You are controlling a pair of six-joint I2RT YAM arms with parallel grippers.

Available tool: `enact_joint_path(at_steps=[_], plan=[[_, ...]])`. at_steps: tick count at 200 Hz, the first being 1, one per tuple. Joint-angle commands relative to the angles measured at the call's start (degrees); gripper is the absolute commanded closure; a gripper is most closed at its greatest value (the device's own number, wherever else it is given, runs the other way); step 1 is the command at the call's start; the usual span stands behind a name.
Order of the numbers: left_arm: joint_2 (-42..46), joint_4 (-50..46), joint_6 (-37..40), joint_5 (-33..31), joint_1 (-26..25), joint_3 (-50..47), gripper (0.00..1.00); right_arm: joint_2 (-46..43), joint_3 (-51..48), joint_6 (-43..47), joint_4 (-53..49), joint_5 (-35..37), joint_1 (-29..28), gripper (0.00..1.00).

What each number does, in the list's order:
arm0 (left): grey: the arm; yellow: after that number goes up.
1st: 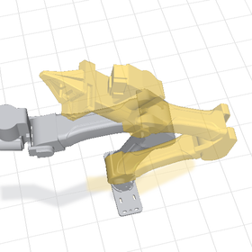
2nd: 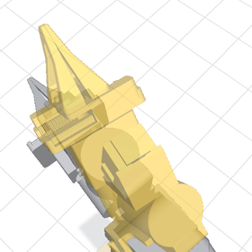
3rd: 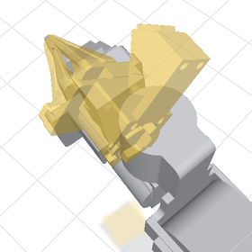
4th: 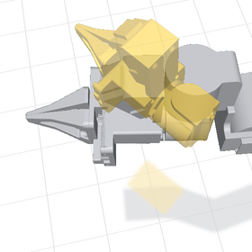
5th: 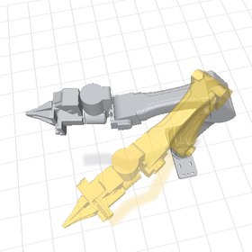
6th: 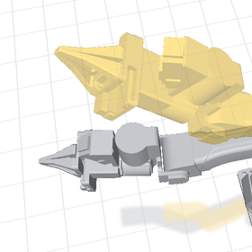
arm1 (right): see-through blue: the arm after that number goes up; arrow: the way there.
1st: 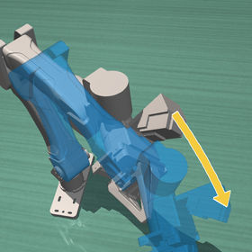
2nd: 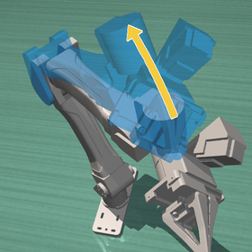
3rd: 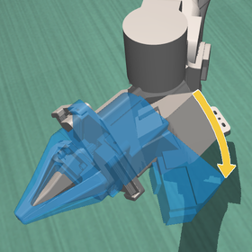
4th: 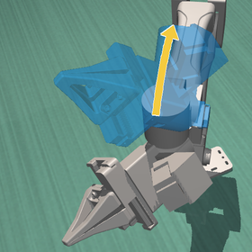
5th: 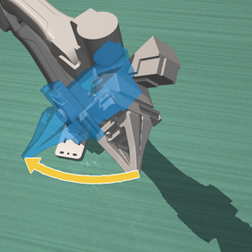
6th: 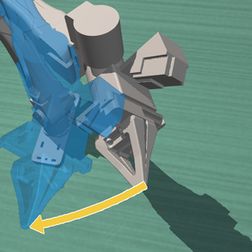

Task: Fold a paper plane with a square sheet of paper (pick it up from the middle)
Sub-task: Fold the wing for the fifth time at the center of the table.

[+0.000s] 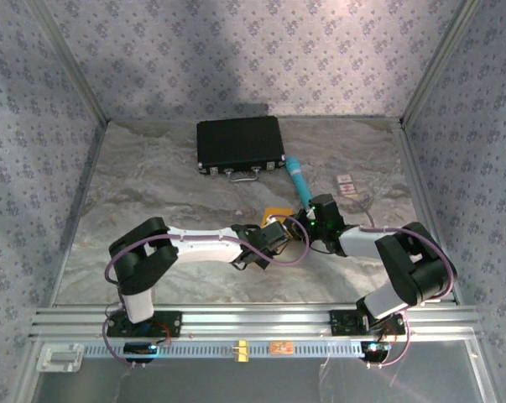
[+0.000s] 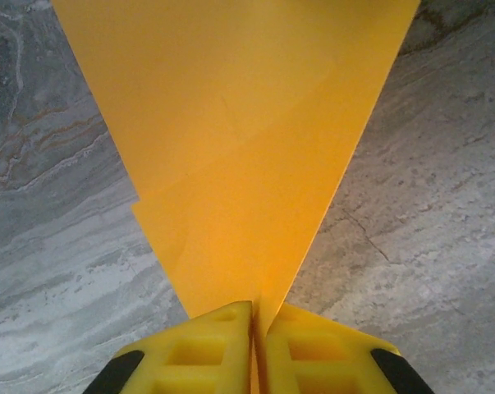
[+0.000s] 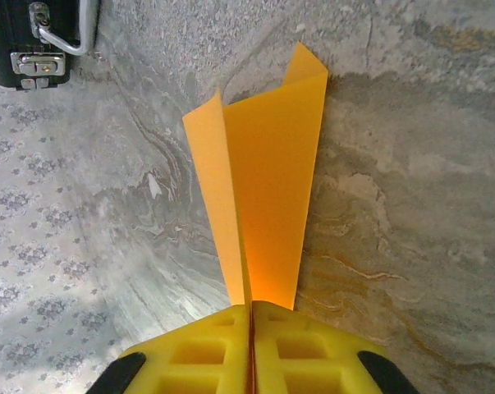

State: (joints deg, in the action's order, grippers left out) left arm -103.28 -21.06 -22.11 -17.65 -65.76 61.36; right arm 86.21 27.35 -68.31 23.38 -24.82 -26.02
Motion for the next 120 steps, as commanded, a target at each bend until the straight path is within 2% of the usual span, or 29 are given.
enact_joint_path(at_steps=[1,62,120], plan=[[-0.6,-1.0,-0.5,-1.5,-0.4,0.7,0.88,-1.6,0.6,0.9,-1.8,0.1,0.4,0.91],[-1.1,-2.7,-1.8,-2.8,-0.4,1.4,0.83,-1.6,0.3,0.8,-1.5,-0.2,0.4,0.97],[-0.9,-2.5,-2.5,-2.3,-0.4,1.2,0.86,-1.6,0.3,0.8,-1.8,-0.1,0.3,0.98]])
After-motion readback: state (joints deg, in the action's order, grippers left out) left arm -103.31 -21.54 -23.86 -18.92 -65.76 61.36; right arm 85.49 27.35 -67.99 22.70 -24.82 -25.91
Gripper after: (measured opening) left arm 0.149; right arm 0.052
